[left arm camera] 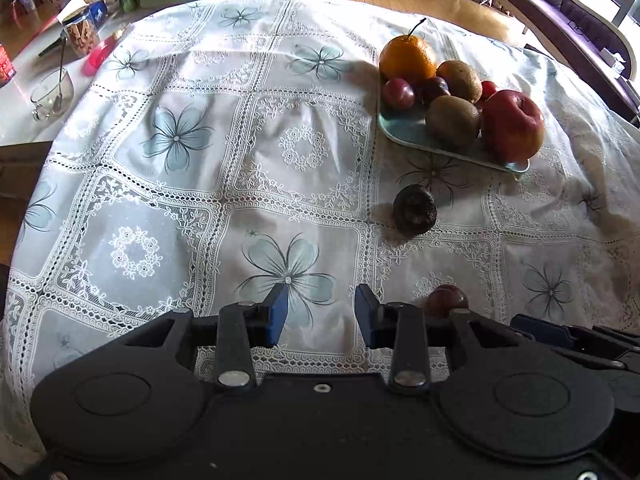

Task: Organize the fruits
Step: 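Move the right gripper to a dark red plum while the left approaches a black plum, then close the right gripper on the dark red plum while the left grasps the black plum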

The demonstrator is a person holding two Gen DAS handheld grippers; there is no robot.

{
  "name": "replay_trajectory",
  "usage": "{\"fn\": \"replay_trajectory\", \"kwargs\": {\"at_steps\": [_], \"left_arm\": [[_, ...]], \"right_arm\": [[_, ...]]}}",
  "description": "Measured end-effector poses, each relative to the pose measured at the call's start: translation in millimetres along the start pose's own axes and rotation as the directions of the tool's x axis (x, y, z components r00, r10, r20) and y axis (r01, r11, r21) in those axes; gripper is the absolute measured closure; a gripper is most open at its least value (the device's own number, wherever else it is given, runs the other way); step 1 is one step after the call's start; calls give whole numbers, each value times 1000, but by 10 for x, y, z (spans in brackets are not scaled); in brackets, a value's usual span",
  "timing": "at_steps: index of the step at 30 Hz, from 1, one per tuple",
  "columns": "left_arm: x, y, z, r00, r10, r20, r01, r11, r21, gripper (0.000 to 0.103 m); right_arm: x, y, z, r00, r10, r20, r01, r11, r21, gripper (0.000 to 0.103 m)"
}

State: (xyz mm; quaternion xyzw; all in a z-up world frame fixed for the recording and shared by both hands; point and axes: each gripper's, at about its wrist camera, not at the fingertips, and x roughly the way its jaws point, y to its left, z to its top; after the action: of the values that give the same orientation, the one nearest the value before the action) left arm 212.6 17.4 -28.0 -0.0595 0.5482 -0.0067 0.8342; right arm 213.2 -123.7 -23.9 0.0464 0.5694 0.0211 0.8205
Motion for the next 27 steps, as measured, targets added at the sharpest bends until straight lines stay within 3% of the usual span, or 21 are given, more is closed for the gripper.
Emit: {"fn": "replay_trajectory", "kwargs": {"at_steps": [9,14,21,27], "left_arm": [[43,-15,108,1000,11,-3,-11,999,38,58],[66,-16,189,1000,15,3,-15,998,53,58],[107,-77,268,1000,10,8,-10,998,66,58],[152,-156,334,1000,4,3,-5,998,70,58]], "right_arm": [[413,231,195,995,-90,-48,85,992,-93,64],[483,194,237,994,-54,-95,47,996,-76,59],[652,6,279,977,71,-202,-68,997,22,59],[624,-31,266,974,94,-205,-89,995,33,67]]}}
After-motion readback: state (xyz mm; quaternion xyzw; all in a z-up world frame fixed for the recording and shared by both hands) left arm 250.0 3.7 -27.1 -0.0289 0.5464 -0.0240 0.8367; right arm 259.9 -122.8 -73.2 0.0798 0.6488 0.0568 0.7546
